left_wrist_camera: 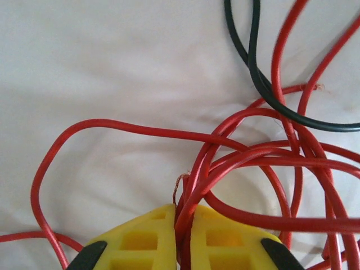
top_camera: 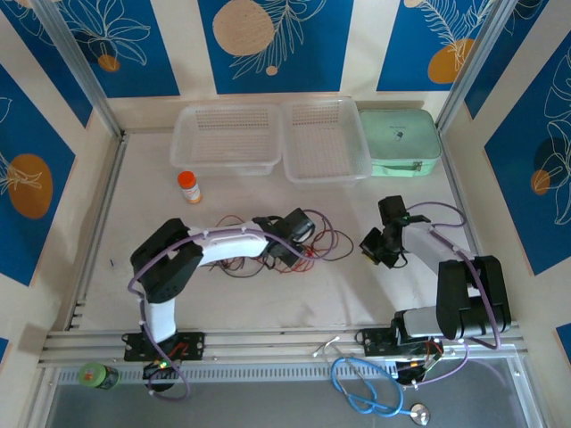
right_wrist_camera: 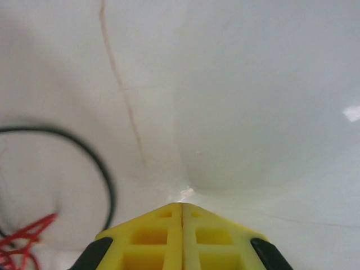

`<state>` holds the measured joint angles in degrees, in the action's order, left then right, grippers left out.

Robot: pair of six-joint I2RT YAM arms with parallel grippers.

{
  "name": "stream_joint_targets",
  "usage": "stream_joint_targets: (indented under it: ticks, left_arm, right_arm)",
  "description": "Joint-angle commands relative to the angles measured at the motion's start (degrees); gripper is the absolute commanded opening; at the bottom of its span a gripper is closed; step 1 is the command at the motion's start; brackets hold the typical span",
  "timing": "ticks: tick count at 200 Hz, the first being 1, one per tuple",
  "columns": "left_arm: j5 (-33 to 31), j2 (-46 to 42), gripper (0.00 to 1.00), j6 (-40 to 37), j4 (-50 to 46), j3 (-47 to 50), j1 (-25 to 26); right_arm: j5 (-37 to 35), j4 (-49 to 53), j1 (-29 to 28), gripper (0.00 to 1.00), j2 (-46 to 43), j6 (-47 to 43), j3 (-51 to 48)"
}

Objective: Untangle the cables

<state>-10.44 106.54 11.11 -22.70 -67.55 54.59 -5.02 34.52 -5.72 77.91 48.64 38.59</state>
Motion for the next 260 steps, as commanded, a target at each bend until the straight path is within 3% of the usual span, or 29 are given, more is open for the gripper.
stream_joint_targets:
  ticks: [1,36,61,85,125,158,210,260]
  left_arm:
    - [-2.31,-2.16,0.16,2.66,1.28,2.82,-0.97]
    - [2.61,-3.87,0.38,3.68,3.36,3.39,-1.05]
    - [4.94,-6.15,0.51,4.16,4.06,2.66,-1.03]
    - [5.07,-8.91,0.58,3.83,2.56,1.44,-0.97]
    - [2.72,-14.76,0.64,3.18,-2.45,-0.13,-0.97]
    - [-2.07,-17.59,0.67,5.53,-6.92,0.39,-1.13]
    - [-4.32,-15.54,0.65,12.09,-4.77,5.94,-2.02]
    - [-2.21,-8.87,0.61,15.51,4.79,9.79,-4.21]
  right_arm:
    - [-2.52,4.20,2.24,0.07,0.66,-4.08,1.40]
    - [2.05,6.01,1.67,0.10,-1.39,-4.92,3.05]
    - [7.04,5.39,-2.50,0.26,-4.64,0.18,2.14]
    - [9.23,1.46,-8.14,0.39,-6.15,6.23,0.66]
    - [2.47,0.05,-16.70,0.51,-0.07,5.99,7.43]
    - [-5.78,3.61,-18.28,0.55,8.46,0.71,15.29]
    - [-3.86,0.96,-19.19,0.55,15.91,-1.28,18.44]
    - [-3.59,5.64,-23.63,0.55,12.58,4.31,17.78]
